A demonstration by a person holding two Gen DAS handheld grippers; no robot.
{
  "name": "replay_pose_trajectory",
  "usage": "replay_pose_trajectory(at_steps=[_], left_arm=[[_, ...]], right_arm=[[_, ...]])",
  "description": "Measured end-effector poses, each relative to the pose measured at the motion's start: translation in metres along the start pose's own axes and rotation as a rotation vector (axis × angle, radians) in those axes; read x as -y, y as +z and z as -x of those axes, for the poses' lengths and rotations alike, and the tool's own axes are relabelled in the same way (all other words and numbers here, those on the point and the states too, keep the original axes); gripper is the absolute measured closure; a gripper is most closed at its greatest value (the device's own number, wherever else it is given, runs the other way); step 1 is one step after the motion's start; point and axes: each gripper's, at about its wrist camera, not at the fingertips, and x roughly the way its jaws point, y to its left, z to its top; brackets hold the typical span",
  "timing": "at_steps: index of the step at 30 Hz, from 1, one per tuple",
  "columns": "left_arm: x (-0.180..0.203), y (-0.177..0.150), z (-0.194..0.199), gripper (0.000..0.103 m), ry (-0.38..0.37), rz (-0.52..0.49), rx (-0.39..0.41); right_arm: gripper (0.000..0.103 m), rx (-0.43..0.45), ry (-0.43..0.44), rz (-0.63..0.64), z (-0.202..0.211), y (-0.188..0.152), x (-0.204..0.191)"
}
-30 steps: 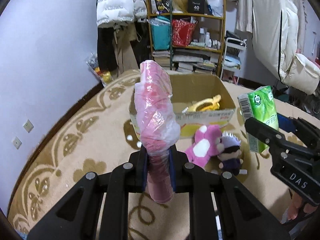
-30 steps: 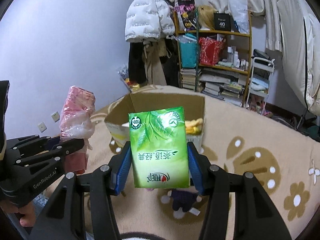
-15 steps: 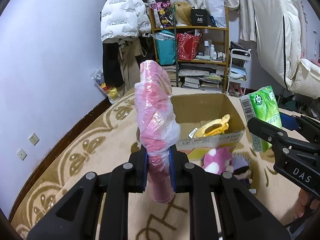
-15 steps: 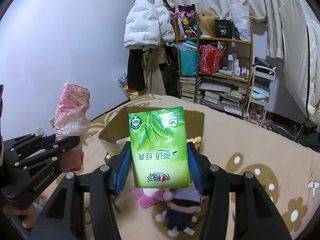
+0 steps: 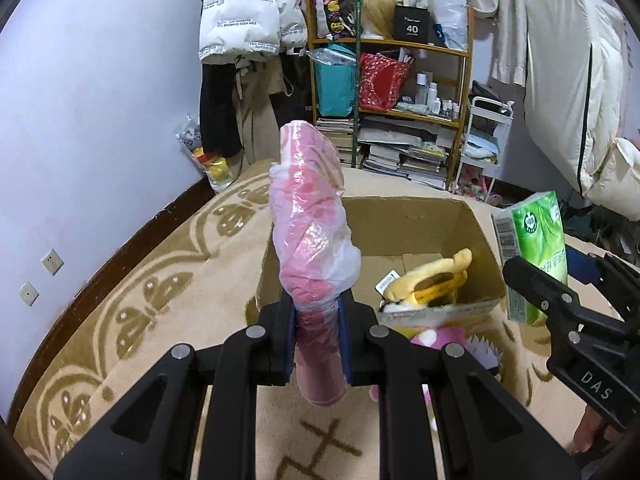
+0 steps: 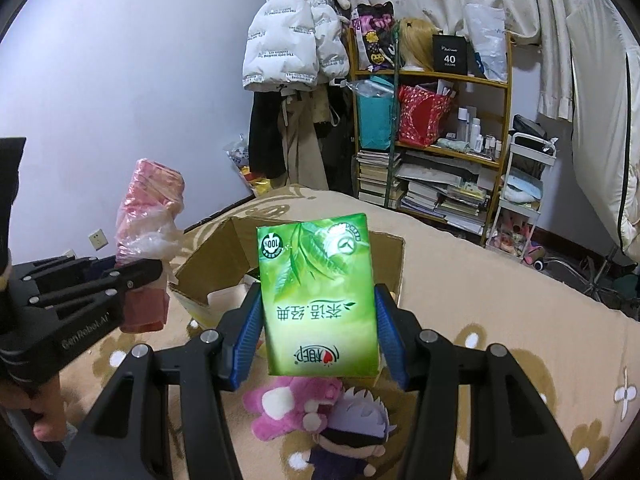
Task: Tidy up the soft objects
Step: 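Lift both held items and carry them over the box, then open both tools to drop the packet and tissues into the box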
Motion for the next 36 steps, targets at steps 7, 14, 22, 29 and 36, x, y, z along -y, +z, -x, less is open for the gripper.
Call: replay_pose_trajectory(at_steps=[7, 14, 22, 29, 36], left_arm=[[-0.003, 0.015, -0.014, 0.086, 0.019, -0.018, 0.005], [-0.005, 0.022, -0.032, 0.086, 0.032, -0.051, -0.005], [-0.002, 0.019, -0.049, 0.086, -0.006, -0.047, -0.021], [0.000, 0.019, -0.061, 0.086, -0.031, -0.044, -0.035], [0.000, 0.019, -0.068, 0.082, -0.062, -0.039, -0.056]], right_arm=[[0.047, -0.008, 0.002, 0.000, -0.019, 0.008, 0.004], [0.046, -0.021, 0.021, -0.008, -0.038, 0.016, 0.011], [0.046, -0.027, 0.041, -0.051, -0.054, 0.014, 0.021], [0.046, -0.017, 0.064, -0.070, -0.065, 0.014, 0.021], [0.046, -0.031, 0.087, -0.088, -0.076, 0.007, 0.024]])
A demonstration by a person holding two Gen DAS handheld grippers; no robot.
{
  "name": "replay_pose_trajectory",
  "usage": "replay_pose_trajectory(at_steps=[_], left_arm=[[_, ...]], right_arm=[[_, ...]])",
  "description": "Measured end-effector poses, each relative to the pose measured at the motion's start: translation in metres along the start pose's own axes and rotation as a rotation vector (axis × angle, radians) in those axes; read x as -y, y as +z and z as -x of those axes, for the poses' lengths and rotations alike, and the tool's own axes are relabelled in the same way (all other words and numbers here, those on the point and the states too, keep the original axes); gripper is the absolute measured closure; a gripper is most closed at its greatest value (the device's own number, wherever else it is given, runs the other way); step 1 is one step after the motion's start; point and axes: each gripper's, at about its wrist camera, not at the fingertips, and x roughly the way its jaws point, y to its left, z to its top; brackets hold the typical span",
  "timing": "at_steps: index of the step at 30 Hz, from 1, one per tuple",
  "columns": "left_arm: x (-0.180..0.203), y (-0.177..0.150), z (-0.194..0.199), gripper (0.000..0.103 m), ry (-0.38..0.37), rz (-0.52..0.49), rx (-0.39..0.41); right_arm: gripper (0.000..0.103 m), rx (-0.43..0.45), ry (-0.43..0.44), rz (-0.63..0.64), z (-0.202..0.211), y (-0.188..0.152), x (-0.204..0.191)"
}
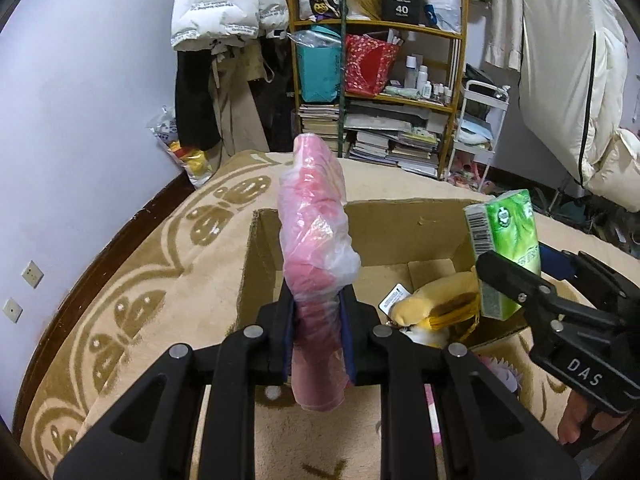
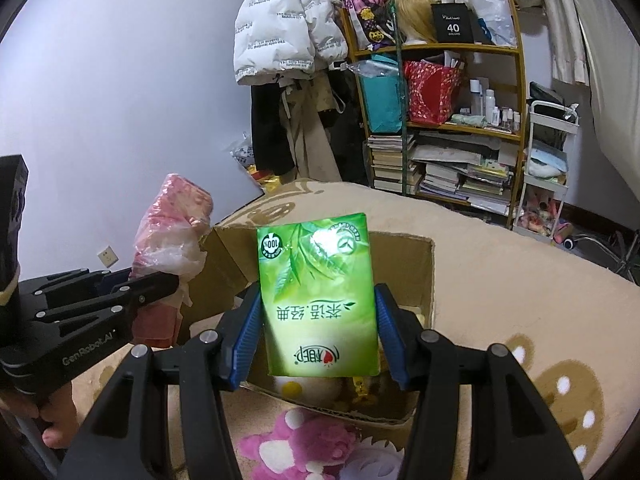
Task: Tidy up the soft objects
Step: 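Open both tools to drop the packet and tissues into the box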
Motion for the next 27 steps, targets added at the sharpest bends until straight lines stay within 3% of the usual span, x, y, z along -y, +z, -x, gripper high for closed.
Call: replay_pose_trajectory(at_steps=[8, 13, 15, 17, 18, 21, 25, 27], left_arm=[[0.001, -0.004, -0.009, 0.079, 0.003, -0.001, -0.037], [-0.004, -0.005, -0.008, 0.071, 0.018, 0.015, -0.049], [-0.007, -0.006, -0.007, 0.067, 0.024, 0.020, -0.052], [-0.010, -0.007, -0.004, 0.057, 0.034, 0.025, -0.047], [-0.011, -0.007, -0.001, 0.052, 0.039, 0.028, -0.041], [-0.015, -0.009, 0.006, 0.048, 0.051, 0.031, -0.025], [-0.017, -0.011, 0.012, 0.044, 0.055, 0.033, -0.029], [-0.018, -0.013, 0.015, 0.039, 0.052, 0.033, -0.029]], right_arm=[[0.045, -0.013, 0.017, 0.007, -0.006, -0.004, -0.002], [0.045, -0.034, 0.022, 0.016, -0.009, -0.004, -0.003], [0.040, -0.043, 0.017, 0.015, -0.011, -0.005, -0.003], [0.026, -0.033, 0.021, 0.012, -0.008, -0.006, -0.003], [0.026, -0.028, 0.022, 0.014, -0.007, -0.005, -0.004], [0.025, -0.021, 0.011, 0.032, -0.002, -0.004, -0.005], [0.014, -0.012, -0.001, 0.025, 0.008, -0.002, -0.005], [0.013, -0.005, -0.007, 0.018, 0.015, 0.000, -0.003]])
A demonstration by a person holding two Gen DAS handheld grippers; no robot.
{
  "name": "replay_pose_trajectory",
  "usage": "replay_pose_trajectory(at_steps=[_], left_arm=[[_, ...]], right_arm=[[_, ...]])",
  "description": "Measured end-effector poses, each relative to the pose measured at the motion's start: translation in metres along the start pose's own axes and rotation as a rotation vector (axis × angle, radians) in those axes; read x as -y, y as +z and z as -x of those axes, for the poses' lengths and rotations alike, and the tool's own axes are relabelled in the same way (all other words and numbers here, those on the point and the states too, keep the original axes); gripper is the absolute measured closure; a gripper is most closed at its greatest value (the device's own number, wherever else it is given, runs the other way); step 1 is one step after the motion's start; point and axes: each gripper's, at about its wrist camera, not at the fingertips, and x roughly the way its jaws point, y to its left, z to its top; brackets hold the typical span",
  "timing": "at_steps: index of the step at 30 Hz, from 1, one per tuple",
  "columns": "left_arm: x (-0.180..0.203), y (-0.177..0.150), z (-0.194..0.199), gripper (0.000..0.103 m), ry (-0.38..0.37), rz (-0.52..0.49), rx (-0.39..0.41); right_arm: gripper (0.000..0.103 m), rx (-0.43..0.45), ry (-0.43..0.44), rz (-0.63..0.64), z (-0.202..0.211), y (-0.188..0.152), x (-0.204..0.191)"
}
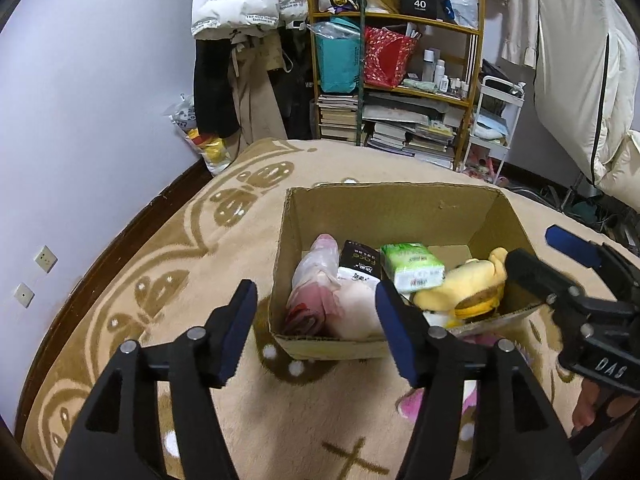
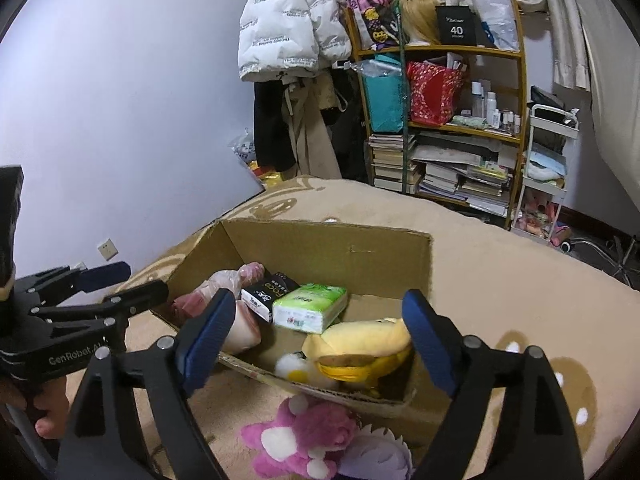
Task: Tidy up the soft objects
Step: 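Open both tools to drop the packet and tissues into the box, then move both tools down toward the pink bear and white-haired doll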
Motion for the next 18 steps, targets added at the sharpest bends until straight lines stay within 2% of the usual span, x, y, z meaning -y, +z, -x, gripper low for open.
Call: replay_pose_trajectory(at_steps=[3, 4, 5, 7, 13, 18], left_arm=[[0.000, -0.003, 0.007, 0.032, 0.003, -0.005, 0.007], [0.000, -0.004, 0.009, 0.026, 0.001, -0.007, 0.006], [0.000, -0.005, 0.011, 0.024, -0.002, -0.006, 0.006], [0.001, -0.006, 0.016, 0.019, -0.008, -0.001, 0.007], [0.005, -0.015, 0.025, 0.012, -0.043, -0.008, -0.014], [0.011, -0.024, 0.033, 0.004, -0.042, -0.024, -0.020]], right_arm=[[0.010, -0.001, -0.015, -0.013, 0.011, 0.002, 0.002], [0.003, 0.002, -0.022, -0.020, 0.016, 0.002, 0.004], [0.000, 0.009, -0.029, -0.026, 0.020, 0.001, 0.005], [0.000, 0.026, -0.042, -0.035, 0.030, 0.000, 0.009], [0.000, 0.006, -0.067, -0.059, 0.048, -0.003, 0.018], [0.000, -0.012, -0.072, -0.078, 0.061, -0.010, 0.021]])
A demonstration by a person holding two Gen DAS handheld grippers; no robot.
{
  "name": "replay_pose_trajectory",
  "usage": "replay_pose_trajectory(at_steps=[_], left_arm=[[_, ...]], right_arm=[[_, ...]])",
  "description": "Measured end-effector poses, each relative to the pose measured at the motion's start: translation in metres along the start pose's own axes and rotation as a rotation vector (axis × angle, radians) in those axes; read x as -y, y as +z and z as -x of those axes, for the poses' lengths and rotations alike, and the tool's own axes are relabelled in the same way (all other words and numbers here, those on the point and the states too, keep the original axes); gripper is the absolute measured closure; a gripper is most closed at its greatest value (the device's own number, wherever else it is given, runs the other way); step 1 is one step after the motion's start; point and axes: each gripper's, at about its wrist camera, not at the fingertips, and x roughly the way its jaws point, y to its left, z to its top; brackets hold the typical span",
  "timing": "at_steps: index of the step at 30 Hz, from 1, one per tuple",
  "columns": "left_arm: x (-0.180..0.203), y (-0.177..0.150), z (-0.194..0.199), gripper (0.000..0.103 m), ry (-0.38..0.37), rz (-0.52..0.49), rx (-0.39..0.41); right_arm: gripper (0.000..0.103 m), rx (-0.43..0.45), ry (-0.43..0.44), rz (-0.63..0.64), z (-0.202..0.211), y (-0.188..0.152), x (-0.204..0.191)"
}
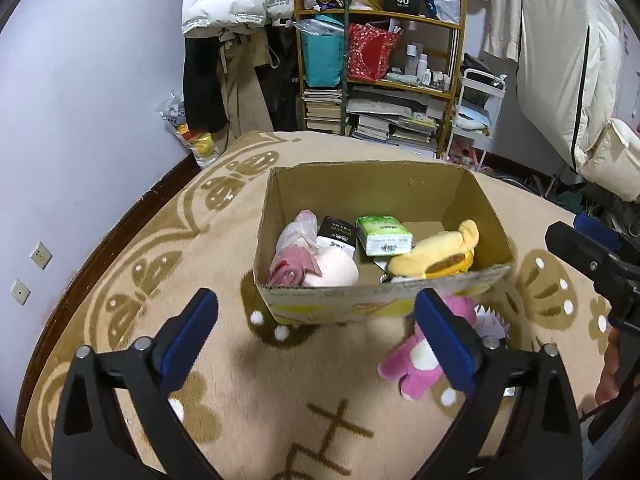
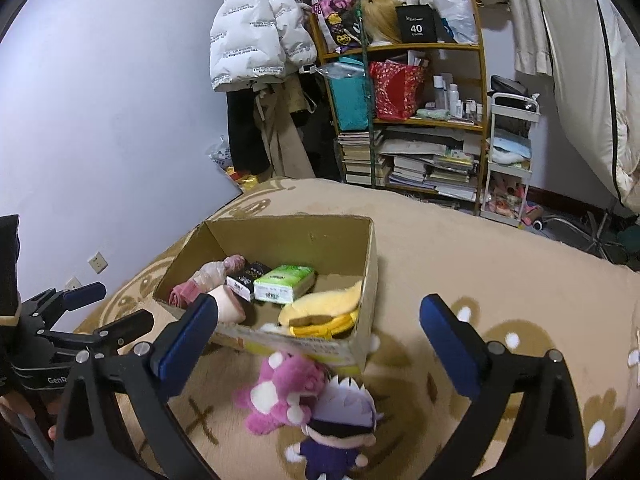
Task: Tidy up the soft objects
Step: 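Move both tools down toward the pink bear and white-haired doll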
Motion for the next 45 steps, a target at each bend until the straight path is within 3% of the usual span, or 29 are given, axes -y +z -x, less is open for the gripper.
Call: replay_pose_trajectory(at_steps=[17, 45], left_arm=[[0.021, -0.015, -0.006, 0.003, -0.039, -0.066, -0.064], [0.057, -0.034, -0.070, 0.003, -0.113, -0.169, -0.191]], right_arm=[[0.000, -0.108, -0.015, -0.051, 0.007, -0.034, 0.006], [0.000, -0.338, -0.058, -0.205, -0.061, -0.073, 0.047]])
